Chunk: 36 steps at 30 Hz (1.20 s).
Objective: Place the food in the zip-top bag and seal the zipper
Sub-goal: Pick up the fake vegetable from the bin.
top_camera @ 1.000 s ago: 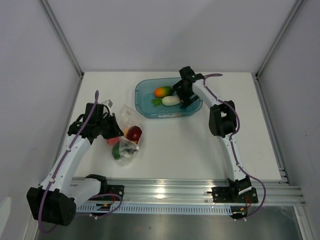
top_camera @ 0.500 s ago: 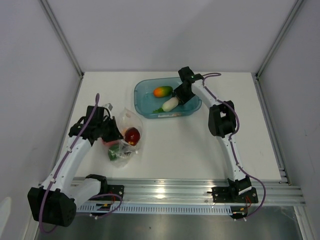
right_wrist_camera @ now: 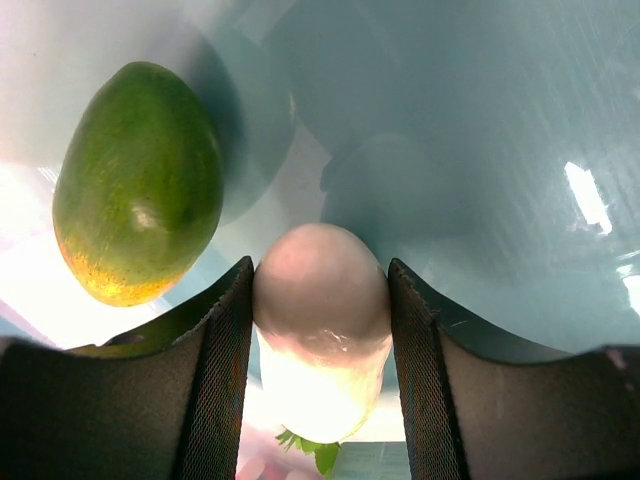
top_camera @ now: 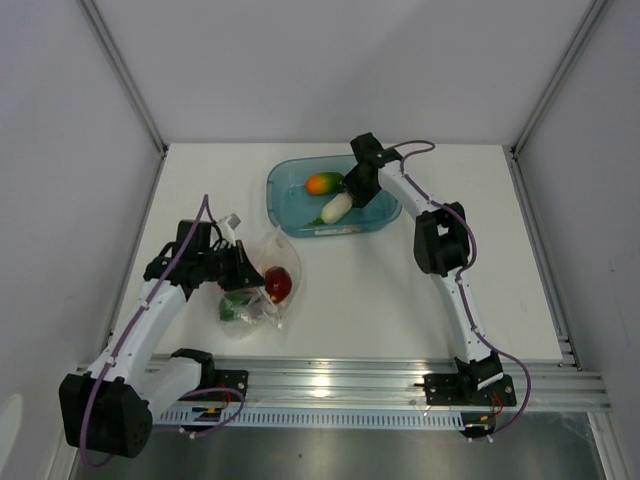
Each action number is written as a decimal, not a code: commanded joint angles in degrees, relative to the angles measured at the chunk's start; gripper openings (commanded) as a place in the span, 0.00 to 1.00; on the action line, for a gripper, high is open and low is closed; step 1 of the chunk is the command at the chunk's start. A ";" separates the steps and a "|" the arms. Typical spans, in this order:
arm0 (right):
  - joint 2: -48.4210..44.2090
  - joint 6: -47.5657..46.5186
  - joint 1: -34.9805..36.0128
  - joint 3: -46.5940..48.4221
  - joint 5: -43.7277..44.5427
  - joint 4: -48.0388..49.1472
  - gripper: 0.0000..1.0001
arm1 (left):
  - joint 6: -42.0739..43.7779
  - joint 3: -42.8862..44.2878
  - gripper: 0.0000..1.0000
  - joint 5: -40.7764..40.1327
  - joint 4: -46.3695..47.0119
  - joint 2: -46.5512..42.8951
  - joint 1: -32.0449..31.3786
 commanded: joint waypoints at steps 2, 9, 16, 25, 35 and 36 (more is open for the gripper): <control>-5.83 -5.84 0.56 0.48 3.70 1.86 0.00 | -0.72 -1.01 0.01 9.04 5.54 1.47 -0.34; -13.30 -14.37 1.52 -3.64 6.60 2.73 0.00 | -3.62 -4.88 0.01 12.82 12.05 2.44 -0.61; -22.00 -22.28 4.25 -9.71 7.31 5.28 0.00 | -3.54 -4.80 0.01 14.41 12.68 3.75 -0.69; -35.96 -33.61 15.75 -19.64 11.77 10.46 0.00 | -3.98 -3.39 0.01 19.68 14.34 6.74 -0.60; -50.47 -35.63 20.07 -34.41 13.12 16.53 0.00 | -3.36 -0.40 0.01 21.61 14.34 8.06 -0.60; -51.35 -36.25 20.16 -35.98 11.72 17.41 0.00 | -3.71 -0.05 0.01 21.79 15.04 8.15 -0.60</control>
